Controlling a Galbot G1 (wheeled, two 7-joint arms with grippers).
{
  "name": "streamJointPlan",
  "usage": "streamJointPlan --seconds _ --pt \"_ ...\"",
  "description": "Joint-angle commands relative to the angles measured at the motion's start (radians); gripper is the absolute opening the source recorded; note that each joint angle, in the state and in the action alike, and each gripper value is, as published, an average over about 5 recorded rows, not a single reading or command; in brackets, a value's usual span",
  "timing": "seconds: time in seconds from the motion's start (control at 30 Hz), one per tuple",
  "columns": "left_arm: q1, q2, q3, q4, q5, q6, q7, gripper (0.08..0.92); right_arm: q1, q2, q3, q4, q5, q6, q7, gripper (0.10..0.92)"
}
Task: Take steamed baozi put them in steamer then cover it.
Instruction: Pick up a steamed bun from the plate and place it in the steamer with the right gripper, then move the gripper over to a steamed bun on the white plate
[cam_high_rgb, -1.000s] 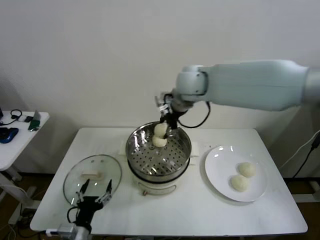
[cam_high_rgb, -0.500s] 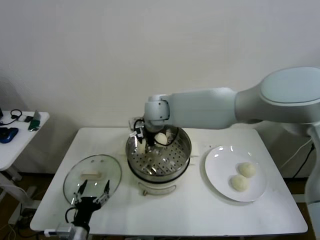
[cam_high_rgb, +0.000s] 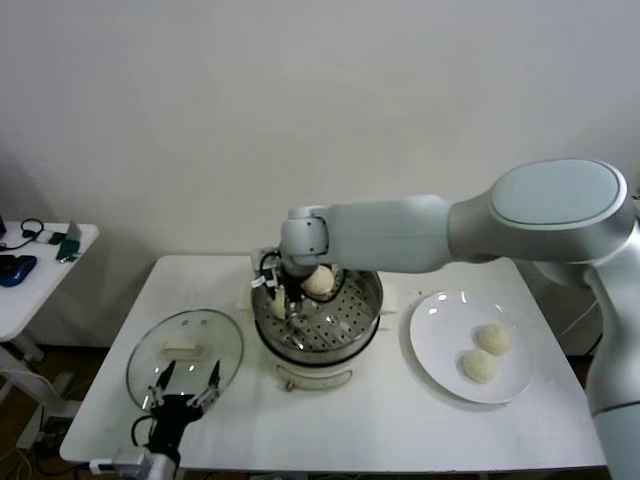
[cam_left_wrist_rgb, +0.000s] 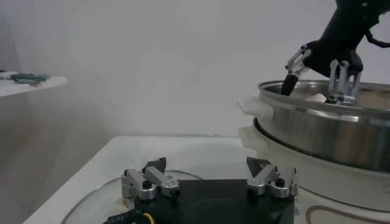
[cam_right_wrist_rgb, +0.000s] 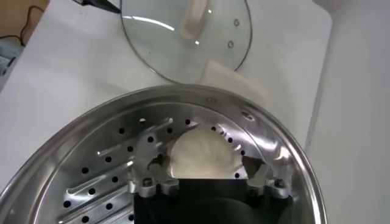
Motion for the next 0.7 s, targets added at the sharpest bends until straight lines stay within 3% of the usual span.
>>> streamJointPlan --seconds 0.03,0.27,0.47,0.7 --pt "0.001 0.000 0.001 -0.004 0.002 0.003 0.001 0.823 0.199 -0.186 -0.016 0.118 0.026 0.114 -0.192 0.822" --pt "-0.001 0.001 0.013 -0.014 0.010 0.011 0.004 0.823 0.442 -0.574 -0.251 0.280 -0.036 0.234 -0.379 0.823" --pt "0.000 0.007 0.017 -0.016 0.008 0.012 0.005 0.823 0.448 -0.844 -0.443 0.346 -0.264 0.275 -0.353 0.823" --pt "-0.006 0.000 0.021 -0.019 0.014 0.016 0.006 0.823 0.173 -0.971 -0.328 0.328 -0.448 0.238 -0.255 0.823"
